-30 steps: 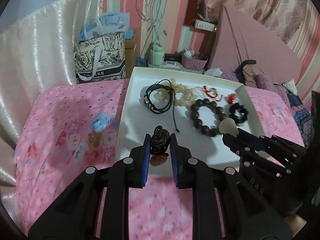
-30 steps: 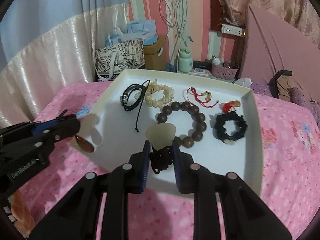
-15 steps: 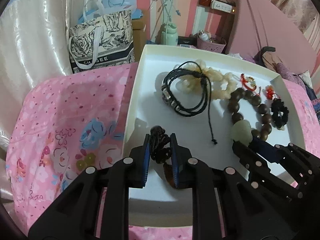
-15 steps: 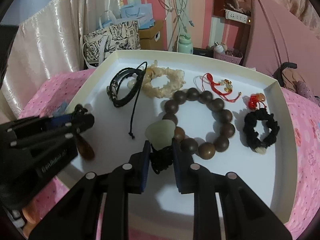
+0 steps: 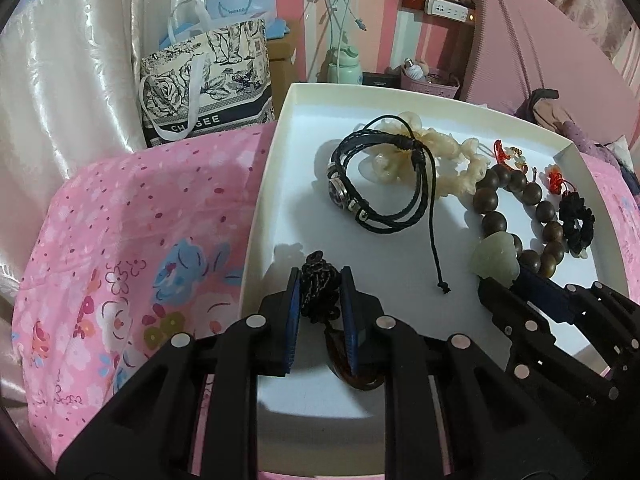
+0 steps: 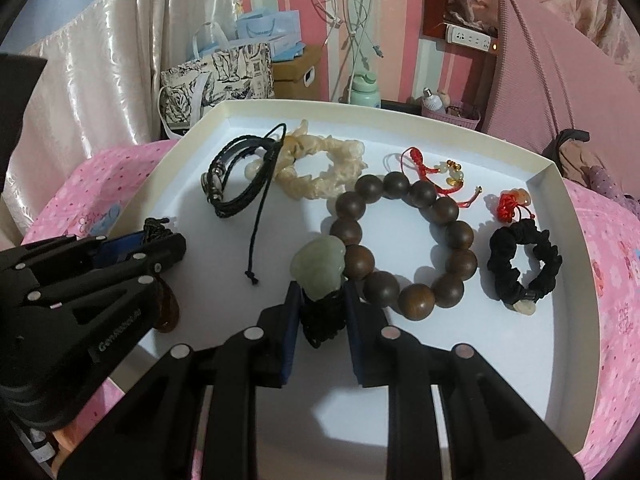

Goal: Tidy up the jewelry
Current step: 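Carry both pendants into the white tray and open both grippers, then move both grippers toward the black claw clip and white-band watch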

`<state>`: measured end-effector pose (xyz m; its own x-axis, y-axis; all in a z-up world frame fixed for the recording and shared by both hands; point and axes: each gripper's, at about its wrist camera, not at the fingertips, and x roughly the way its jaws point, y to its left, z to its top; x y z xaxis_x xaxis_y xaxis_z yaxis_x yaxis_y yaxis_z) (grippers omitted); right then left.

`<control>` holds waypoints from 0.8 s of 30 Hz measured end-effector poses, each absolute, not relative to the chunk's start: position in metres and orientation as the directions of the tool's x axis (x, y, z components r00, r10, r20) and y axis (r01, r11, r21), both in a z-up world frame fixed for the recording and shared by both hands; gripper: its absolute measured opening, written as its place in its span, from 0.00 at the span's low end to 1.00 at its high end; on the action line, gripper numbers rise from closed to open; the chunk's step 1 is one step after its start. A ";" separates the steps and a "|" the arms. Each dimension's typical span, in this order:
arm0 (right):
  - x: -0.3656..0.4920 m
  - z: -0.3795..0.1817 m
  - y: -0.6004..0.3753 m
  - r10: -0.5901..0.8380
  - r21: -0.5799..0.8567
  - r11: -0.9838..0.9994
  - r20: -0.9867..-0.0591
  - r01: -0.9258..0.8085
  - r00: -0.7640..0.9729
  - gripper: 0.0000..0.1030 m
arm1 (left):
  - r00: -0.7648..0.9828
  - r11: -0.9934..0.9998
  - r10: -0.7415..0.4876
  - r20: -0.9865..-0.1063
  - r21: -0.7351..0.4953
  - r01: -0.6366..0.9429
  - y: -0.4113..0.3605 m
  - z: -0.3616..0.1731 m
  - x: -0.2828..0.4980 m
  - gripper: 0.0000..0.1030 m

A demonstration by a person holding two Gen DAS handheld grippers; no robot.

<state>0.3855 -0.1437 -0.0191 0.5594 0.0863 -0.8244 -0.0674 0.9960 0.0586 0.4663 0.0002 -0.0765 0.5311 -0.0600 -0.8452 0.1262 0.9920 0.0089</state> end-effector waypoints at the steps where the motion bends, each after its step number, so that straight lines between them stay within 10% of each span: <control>1: 0.385 -0.019 -0.143 0.086 0.057 0.996 -0.825 -0.069 0.558 0.23 | 0.530 0.992 -0.063 -0.845 0.005 0.126 0.001 -0.076 0.466 0.17; 4: 0.381 -0.018 -0.147 0.114 0.088 0.993 -0.834 -0.073 0.540 0.42 | 0.523 0.992 -0.084 -0.848 -0.022 0.124 0.005 -0.074 0.464 0.19; 18: 0.302 0.086 -0.195 0.143 0.111 0.990 -0.745 -0.090 0.652 0.76 | 0.667 0.992 -0.117 -0.736 -0.062 0.106 0.023 0.039 0.367 0.90; 24: 0.240 0.121 -0.216 0.074 0.042 0.997 -0.692 -0.061 0.718 0.89 | 0.726 0.994 -0.096 -0.681 -0.032 0.101 0.024 0.069 0.301 0.97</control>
<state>0.2397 -0.2161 0.1211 0.7185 0.0736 -0.6917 -0.0613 0.9972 0.0425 0.3014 0.0235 0.0688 0.7259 -0.0955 -0.6811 0.1005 0.9944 -0.0323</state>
